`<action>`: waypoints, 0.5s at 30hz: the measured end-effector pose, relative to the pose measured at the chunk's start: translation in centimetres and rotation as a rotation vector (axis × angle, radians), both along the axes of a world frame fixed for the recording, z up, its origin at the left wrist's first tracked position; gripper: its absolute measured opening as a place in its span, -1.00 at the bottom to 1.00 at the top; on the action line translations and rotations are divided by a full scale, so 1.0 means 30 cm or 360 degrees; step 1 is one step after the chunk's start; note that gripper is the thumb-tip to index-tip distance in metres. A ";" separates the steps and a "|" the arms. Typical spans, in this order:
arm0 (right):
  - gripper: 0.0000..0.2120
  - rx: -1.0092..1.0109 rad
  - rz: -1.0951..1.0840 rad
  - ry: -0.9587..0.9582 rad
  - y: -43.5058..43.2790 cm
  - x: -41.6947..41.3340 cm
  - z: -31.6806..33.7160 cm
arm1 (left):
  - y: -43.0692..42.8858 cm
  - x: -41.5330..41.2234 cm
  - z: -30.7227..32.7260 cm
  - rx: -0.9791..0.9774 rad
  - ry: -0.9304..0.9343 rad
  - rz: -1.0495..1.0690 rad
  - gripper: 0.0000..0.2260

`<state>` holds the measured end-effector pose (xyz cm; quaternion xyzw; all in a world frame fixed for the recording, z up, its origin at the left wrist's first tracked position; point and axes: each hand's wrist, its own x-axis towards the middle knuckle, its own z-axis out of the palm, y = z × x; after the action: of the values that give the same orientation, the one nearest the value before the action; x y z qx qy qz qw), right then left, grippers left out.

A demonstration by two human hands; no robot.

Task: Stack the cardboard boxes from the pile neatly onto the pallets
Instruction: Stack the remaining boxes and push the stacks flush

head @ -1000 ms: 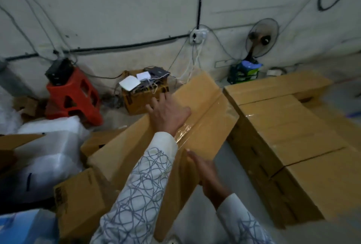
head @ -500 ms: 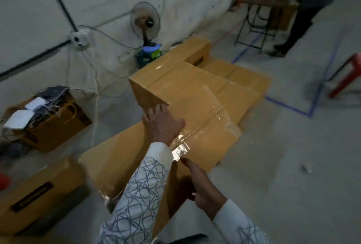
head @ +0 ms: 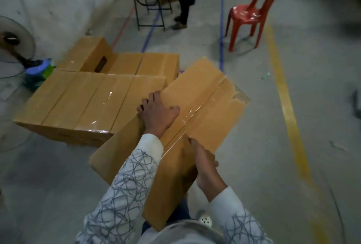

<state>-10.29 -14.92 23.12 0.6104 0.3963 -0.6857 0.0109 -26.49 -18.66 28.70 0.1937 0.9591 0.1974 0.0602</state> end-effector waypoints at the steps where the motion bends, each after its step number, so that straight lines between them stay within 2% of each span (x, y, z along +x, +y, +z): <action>1: 0.07 0.0014 -0.0055 -0.0011 0.061 -0.015 -0.004 | 0.082 -0.020 -0.001 0.0026 -0.0002 -0.0034 -0.30; 9: 0.13 0.0072 -0.0292 -0.0123 0.607 -0.264 -0.101 | 0.755 -0.270 -0.090 0.0183 -0.0064 -0.0312 -0.32; 15: 0.14 0.0139 -0.0369 -0.0085 1.016 -0.525 -0.049 | 1.198 -0.545 -0.055 0.0248 -0.0219 -0.0414 -0.33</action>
<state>-26.03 15.57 21.65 0.6700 0.3522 -0.6480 -0.0846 -42.83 17.26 27.06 0.3064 0.9013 0.2746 0.1357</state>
